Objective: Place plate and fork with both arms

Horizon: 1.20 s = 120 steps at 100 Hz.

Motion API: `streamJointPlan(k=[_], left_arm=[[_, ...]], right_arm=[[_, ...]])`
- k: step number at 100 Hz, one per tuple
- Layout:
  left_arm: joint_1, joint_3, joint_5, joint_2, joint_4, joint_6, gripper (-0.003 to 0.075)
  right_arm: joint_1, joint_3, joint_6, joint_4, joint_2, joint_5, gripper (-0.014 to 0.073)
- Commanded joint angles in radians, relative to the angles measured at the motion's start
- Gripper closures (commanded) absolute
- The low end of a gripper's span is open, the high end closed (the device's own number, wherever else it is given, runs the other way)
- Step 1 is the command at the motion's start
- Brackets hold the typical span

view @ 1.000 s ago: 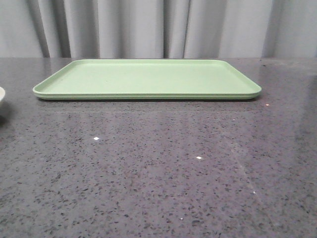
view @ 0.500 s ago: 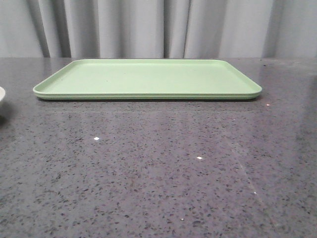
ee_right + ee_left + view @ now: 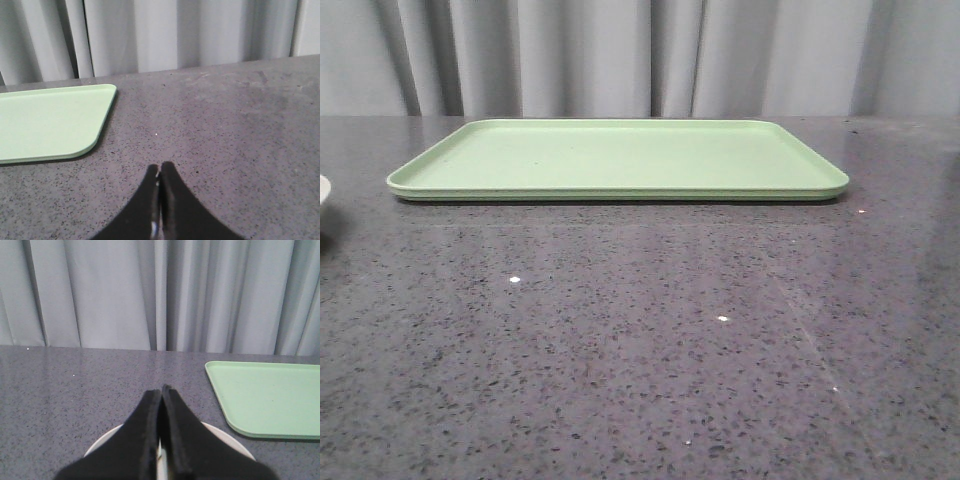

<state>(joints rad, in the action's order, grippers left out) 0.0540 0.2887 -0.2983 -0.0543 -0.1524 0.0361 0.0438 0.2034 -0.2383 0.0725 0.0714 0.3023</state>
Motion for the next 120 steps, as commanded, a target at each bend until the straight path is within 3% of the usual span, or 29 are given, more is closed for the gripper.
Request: streamJointPlan(k=[1,43,77,91,108,120], left_arm=[[0.002,0.097,0.029,-0.077,-0.012,0.001,0.0741],[0.002,0.292,-0.021,-0.399,-0.012,0.001,0.0741],[0.002,0.333,-0.021,-0.52,-0.012,0.001,0.0738],[0.002,0.333,-0.021,-0.524,-0.012,0.001,0.0685],[0.002,0.333,-0.021,-0.524,-0.012,0.001,0.047],[0.002,0.333,-0.021,-0.524,-0.012,0.001,0.0339]], right_arm=[[-0.006,0.097,-0.001,0.005,0.085,0.013,0.066],[-0.006,0.313,0.001,0.007,0.411,0.04,0.066],[-0.006,0.366,0.001,0.007,0.507,0.079,0.0644],[-0.006,0.366,0.001,0.007,0.507,0.085,0.0478],[-0.006,0.366,0.001,0.007,0.507,0.087,0.0188],[-0.006,0.366,0.001,0.007,0.507,0.095,0.0105]])
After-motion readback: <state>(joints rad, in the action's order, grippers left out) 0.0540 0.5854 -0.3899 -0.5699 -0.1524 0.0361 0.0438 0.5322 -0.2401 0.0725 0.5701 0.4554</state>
